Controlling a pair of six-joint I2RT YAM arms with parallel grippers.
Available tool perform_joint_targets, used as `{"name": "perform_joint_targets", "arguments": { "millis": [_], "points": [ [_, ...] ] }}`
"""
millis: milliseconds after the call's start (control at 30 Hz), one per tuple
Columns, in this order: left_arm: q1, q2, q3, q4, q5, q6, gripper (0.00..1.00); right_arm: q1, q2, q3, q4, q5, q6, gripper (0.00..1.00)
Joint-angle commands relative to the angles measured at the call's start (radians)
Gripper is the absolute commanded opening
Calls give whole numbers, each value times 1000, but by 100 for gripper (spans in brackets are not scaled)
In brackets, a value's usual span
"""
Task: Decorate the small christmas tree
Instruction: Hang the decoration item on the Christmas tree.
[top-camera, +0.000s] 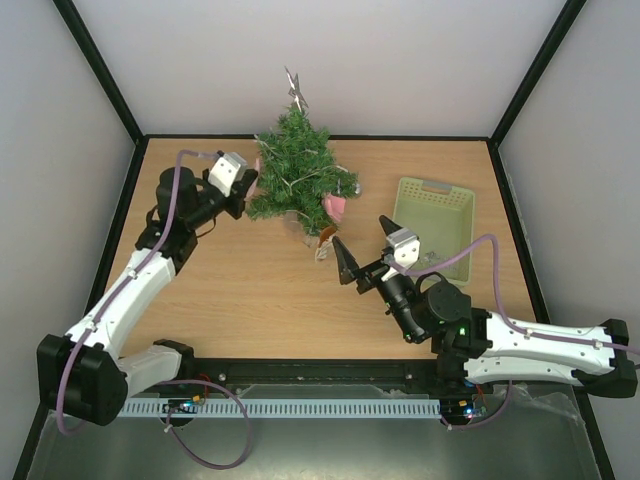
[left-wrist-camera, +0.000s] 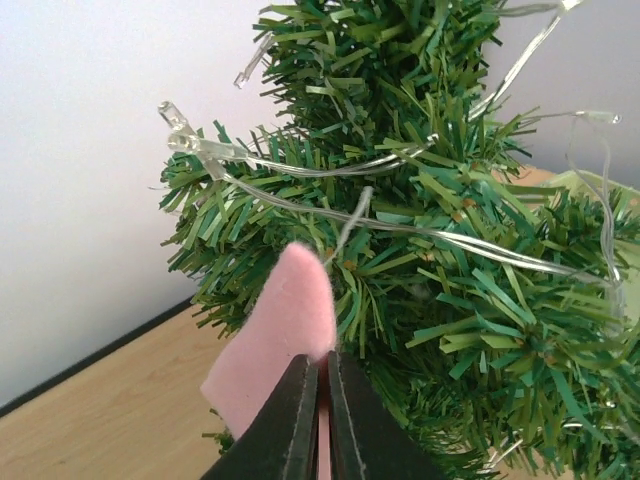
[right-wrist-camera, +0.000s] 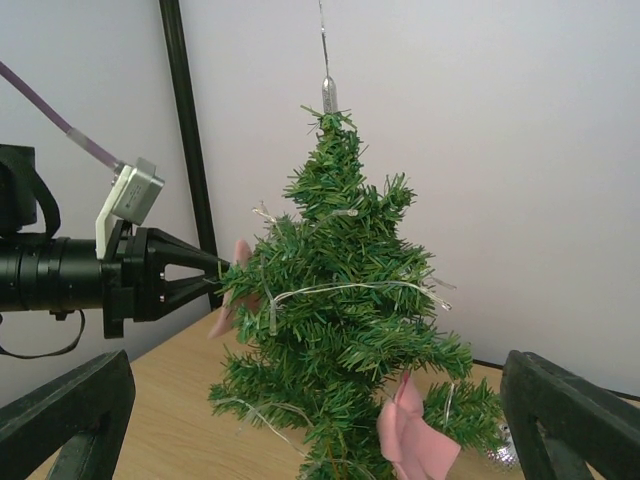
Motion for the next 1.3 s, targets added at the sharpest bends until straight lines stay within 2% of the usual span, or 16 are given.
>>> {"name": "perform_joint_targets", "arguments": {
  "millis": [0, 100, 167, 267, 367, 467, 500, 533, 567, 700, 833, 900, 1000, 1100, 1200, 1267],
  "points": [
    [-3, -2, 50, -111, 2, -58, 8, 8, -33, -18, -14, 14, 9, 98],
    [-3, -23, 43, -157, -23, -80, 25, 8, -36, -13, -38, 14, 10, 98],
    [-1, -50, 32, -180, -30, -107, 27, 7, -37, 3, -90, 43, 14, 98],
    [-1, -104, 27, -219, -4, -141, 43, 6, -51, 19, -149, 99, 29, 98],
    [-1, -157, 13, -239, -8, -166, 46, -3, -58, 31, -177, 121, 35, 98],
    [-1, -204, -10, -238, -21, -191, 66, -57, -10, 95, -266, 116, 71, 98],
    [-1, -217, -12, -249, -25, -195, 76, -90, 21, 129, -320, 104, 95, 98],
    [-1, -228, -16, -261, -33, -199, 93, -127, 52, 169, -376, 86, 123, 98],
    [-2, -241, -22, -275, -39, -204, 99, -168, 89, 204, -430, 69, 152, 98],
    [-1, -328, -79, -287, -19, -237, 100, -348, 213, 297, -562, -9, 239, 98],
    [-1, -404, -146, -273, -29, -298, 100, -618, 343, 374, -716, -166, 360, 98],
    [-1, -435, -175, -271, -56, -309, 99, -714, 394, 405, -779, -243, 423, 98],
    [0, -456, -202, -297, -75, -281, 100, -842, 458, 409, -852, -277, 519, 100],
    [1, -471, -220, -311, -139, -280, 100, -975, 498, 360, -835, -310, 522, 90],
    [1, -498, -258, -271, -189, -300, 100, -1104, 557, 355, -829, -382, 531, 66],
    [-8, -508, -268, -255, -204, -305, 100, -1146, 597, 360, -842, -412, 560, 56]
  ]
}}
